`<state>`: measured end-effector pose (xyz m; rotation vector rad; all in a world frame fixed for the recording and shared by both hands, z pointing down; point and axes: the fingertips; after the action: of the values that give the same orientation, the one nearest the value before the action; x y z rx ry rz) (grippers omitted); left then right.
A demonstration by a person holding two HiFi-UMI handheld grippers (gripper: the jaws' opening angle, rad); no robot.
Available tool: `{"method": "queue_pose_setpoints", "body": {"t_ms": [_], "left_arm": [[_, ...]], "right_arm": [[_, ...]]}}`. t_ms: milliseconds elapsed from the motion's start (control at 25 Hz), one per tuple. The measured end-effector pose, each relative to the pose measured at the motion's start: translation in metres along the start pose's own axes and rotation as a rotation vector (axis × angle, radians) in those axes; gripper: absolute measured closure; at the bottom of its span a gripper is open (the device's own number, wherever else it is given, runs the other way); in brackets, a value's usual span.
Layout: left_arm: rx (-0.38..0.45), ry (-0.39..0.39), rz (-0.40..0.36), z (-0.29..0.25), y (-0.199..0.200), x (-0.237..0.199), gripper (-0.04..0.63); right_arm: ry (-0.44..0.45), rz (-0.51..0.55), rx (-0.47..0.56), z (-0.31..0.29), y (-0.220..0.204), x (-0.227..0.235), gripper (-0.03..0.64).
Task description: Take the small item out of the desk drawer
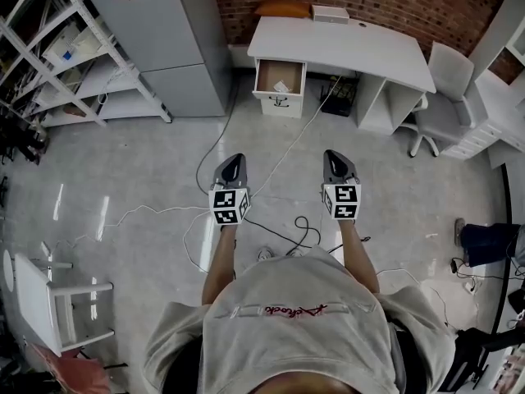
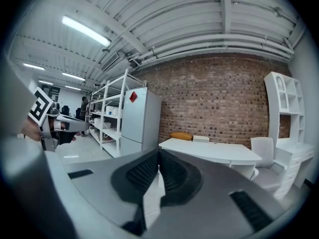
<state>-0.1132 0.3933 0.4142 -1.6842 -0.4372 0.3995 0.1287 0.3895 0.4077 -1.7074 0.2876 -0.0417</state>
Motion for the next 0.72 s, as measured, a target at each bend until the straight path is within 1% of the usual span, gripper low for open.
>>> {"method": "queue_pose_setpoints", "body": {"t_ms": [200, 400, 560, 720], "left_arm": [[-0.010, 0.005, 0.008, -0.009, -0.005, 0.014, 0.586], [-0.020, 0.021, 0.017, -0.018, -0.009, 0.025, 0.586], [-0.021, 0.023, 0.012, -0.025, -0.009, 0.038, 0.586], [-0.024, 0.028, 0.007, -0.028, -0.010, 0.045, 0.586]], "right_arm": [[0.019, 0.009, -0.020, 0.000, -0.010, 0.011, 0.604], [0.039, 0.018, -0.016, -0.002, -0.011, 0.026, 0.604], [0.050, 0.014, -0.016, -0.002, -0.014, 0.038, 0.604], [0.068, 0.012, -0.023, -0.001, -0.022, 0.040, 0.604]]}}
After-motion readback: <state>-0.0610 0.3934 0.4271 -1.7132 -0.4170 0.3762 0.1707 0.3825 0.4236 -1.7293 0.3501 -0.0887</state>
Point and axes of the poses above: the fingertips, and each gripper's own axes: z backward along the fingers, x to its right, y out of its top, and after that the axes turned 9 degrees about -y, right-handed
